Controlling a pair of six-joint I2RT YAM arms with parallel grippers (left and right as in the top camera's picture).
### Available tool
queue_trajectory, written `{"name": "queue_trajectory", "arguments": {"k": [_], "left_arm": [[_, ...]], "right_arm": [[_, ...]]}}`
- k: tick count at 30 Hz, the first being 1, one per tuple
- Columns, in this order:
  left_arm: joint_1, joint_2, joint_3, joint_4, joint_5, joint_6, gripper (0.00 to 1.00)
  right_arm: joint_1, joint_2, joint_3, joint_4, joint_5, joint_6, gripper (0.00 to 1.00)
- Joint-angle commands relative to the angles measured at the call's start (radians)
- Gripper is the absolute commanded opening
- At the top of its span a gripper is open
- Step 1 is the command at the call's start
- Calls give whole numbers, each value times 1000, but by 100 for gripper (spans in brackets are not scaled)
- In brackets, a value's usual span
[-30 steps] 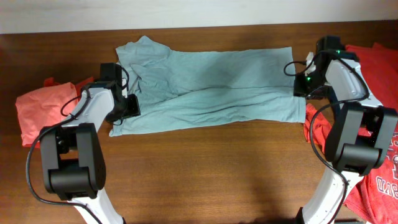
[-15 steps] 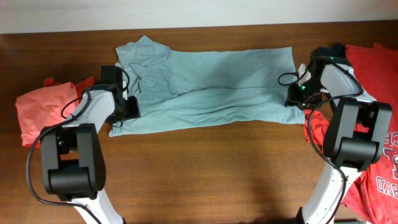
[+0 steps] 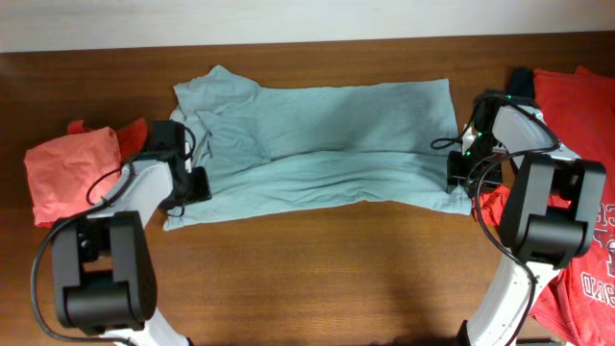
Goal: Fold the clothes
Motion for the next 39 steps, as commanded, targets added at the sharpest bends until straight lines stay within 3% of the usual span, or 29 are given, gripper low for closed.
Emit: {"name": "queue_trajectory", "arguments": {"k": [1, 11, 16, 22, 39], "left_arm": [[72, 108, -151, -56, -21, 5, 57], [160, 108, -170, -100, -23, 5, 57], [161, 108, -170, -124, -43, 5, 56], [161, 108, -170, -182, -98, 4, 48], [161, 108, -170, -259, -92, 4, 46]], "right_arm": [[-1, 82, -90, -3, 95, 60, 50], [0, 82, -90, -43, 95, 87, 50], [0, 82, -90, -71, 95, 93, 50], [0, 82, -91, -111, 95, 110, 49], [0, 66, -126, -190, 92, 148, 45]]}}
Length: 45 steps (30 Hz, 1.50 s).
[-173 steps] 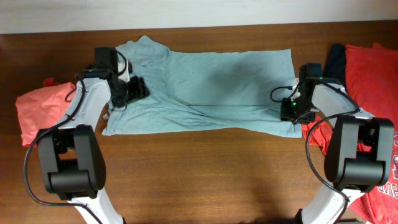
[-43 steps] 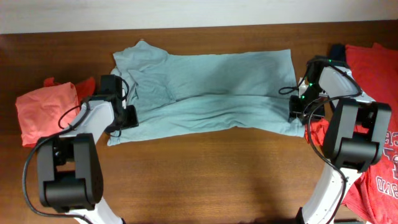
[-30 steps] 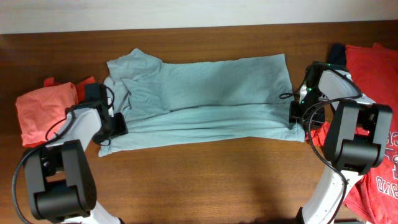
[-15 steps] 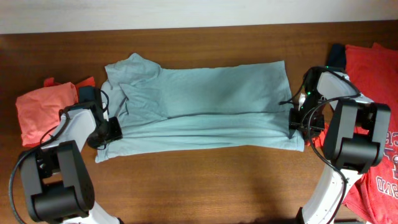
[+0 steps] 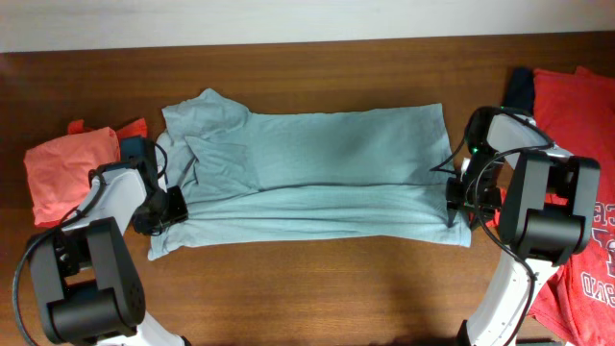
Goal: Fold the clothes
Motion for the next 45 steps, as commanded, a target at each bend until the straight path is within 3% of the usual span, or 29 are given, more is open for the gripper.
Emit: {"name": "queue_trajectory", "arguments": {"k": [1, 13, 19, 25, 27, 28, 37, 45], "left_arm": [[18, 139, -134, -75, -95, 1, 47], [16, 133, -158, -88, -90, -2, 42], [15, -3, -153, -77, -72, 3, 43], [15, -267, -141, -70, -32, 4, 63], [15, -357, -130, -56, -3, 22, 80], [15, -394, -126, -43, 16, 33, 99], [16, -569, -67, 51, 46, 51, 99], [16, -371, 175, 17, 174, 137, 99]], "right_arm": [[-2, 42, -59, 25, 80, 35, 45], [-2, -8, -142, 48, 76, 55, 45], [-2, -147, -114, 63, 73, 55, 46], [-2, -341, 7, 64, 83, 40, 51], [-2, -393, 62, 64, 88, 40, 52], [-2, -414, 89, 63, 88, 40, 52], [-2, -534, 181, 51, 82, 16, 59], [0, -539, 180, 40, 56, 16, 60]]}}
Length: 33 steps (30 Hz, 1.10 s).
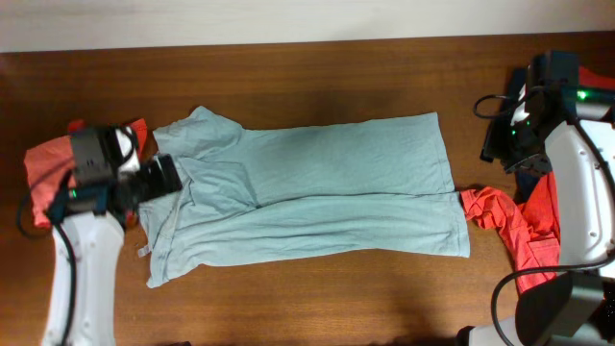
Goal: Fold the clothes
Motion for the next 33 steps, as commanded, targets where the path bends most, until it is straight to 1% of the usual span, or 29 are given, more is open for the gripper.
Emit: {"name": "queue_trajectory", "arguments": {"k": [1, 5, 9, 11, 15, 18, 22, 25, 26, 33], "left_arm": [[7, 146, 137, -27, 101, 75, 99], [7, 345, 272, -67, 163, 97, 99], [7, 512, 369, -76, 163, 138, 99], [14, 576, 406, -77, 167, 142, 99], [43, 666, 465, -69, 234, 141, 99], [60, 699, 475, -28, 287, 142, 96], [64, 713, 475, 53, 339, 142, 89], [63, 720, 475, 101, 341, 141, 89], [63, 724, 475, 108, 342, 141, 85], [64, 777, 475, 130, 334, 141, 85]], "right_arm": [[0, -19, 11, -8, -13, -12, 60], [0, -19, 11, -12, -13, -12, 60], [0, -19, 11, -27, -13, -12, 60], [0, -19, 11, -31, -12, -13, 60], [0, -19, 11, -32, -12, -13, 61], [0, -19, 11, -32, -13, -12, 61], [0, -19, 10, -31, -13, -12, 61], [0, -19, 9, -32, -13, -12, 61], [0, -19, 9, -31, -13, -12, 61], [0, -19, 9, -32, -13, -12, 61]]}}
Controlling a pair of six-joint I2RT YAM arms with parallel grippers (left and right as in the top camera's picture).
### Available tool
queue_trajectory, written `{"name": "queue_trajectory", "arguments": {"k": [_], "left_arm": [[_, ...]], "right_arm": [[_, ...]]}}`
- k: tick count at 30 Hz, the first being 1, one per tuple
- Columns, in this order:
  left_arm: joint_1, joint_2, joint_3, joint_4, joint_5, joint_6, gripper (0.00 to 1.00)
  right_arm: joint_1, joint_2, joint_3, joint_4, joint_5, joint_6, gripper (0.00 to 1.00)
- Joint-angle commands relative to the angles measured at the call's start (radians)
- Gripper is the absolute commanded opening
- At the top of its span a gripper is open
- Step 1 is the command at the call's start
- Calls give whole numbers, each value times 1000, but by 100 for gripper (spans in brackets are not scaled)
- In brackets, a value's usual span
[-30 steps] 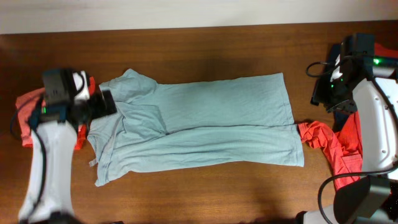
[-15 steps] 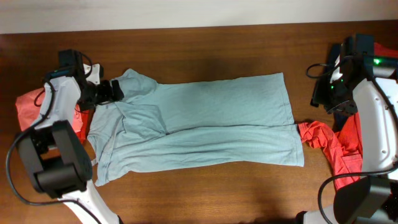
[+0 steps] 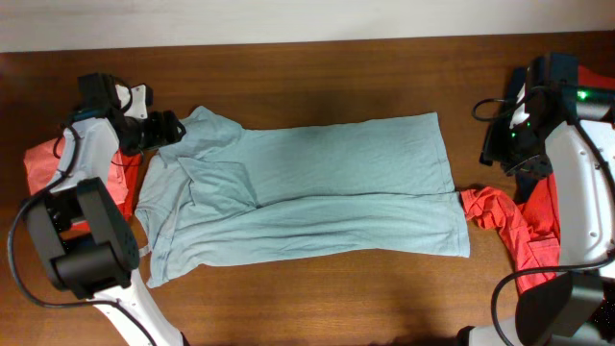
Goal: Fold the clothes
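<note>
A light blue-green t-shirt (image 3: pixel 317 192) lies flat and lengthwise across the middle of the table, its lower half folded up over itself, its sleeves and collar at the left end. My left gripper (image 3: pixel 176 129) is at the shirt's upper left sleeve, its jaws looking apart with nothing in them. My right gripper (image 3: pixel 492 159) hangs just off the shirt's right hem, apart from it; the overhead view does not show whether it is open or shut.
A red garment (image 3: pixel 509 226) trails from the shirt's lower right corner towards the right edge, under my right arm. A crumpled orange-red cloth (image 3: pixel 43 159) lies at the far left behind my left arm. The brown table (image 3: pixel 317 298) shows bare wood along the front.
My left gripper has moved from the shirt's left edge up and back to the upper left sleeve. The shirt and my right arm are where they were.
Both grippers were at the shirt's two ends, low on the cloth, with the shirt lying further back. Then the shirt lay nearer the front and stretched straighter. Then both grippers were off it, the right one drawn back; now the left is at the sleeve.
</note>
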Motion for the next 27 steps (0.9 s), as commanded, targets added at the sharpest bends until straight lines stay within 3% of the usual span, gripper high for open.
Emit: {"name": "queue_trajectory", "arguments": {"k": [1, 27], "left_arm": [[1, 47, 16, 21, 18, 12, 85], [0, 97, 16, 79, 15, 11, 85]], "right_arm": [[0, -19, 9, -4, -5, 1, 61], [0, -18, 9, -7, -5, 1, 61]]}}
